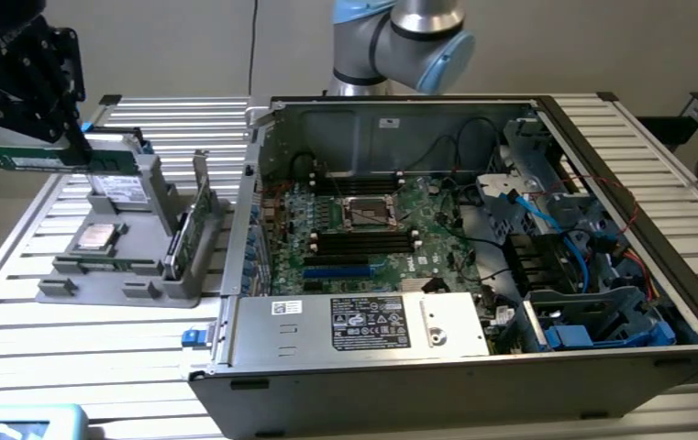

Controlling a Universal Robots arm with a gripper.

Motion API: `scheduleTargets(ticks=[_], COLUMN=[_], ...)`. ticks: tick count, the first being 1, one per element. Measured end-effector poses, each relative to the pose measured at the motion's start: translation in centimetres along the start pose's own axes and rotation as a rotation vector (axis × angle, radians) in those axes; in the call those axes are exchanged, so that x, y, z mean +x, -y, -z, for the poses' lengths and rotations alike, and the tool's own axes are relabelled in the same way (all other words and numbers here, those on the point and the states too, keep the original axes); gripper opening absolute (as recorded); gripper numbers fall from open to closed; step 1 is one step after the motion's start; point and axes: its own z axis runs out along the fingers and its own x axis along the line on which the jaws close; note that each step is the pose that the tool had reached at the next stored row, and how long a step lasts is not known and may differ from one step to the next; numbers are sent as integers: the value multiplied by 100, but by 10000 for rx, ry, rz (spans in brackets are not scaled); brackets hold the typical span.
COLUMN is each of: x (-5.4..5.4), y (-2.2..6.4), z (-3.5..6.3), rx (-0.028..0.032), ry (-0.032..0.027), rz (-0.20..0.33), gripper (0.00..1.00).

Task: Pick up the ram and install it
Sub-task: 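Pick up the ram and move it above insertion slot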

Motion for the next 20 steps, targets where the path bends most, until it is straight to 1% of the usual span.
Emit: scheduleTargets(ticks=[5, 10, 15, 18, 20], x=[3, 8, 7, 3, 0], y=[160, 345, 545, 681, 771], z=[86, 203, 342, 423, 457], rx=[-160, -272, -345, -364, -367], ry=[-7, -13, -15, -10, -1], rz=[-4, -8, -11, -11, -13], gripper=[14, 14, 14, 14, 14])
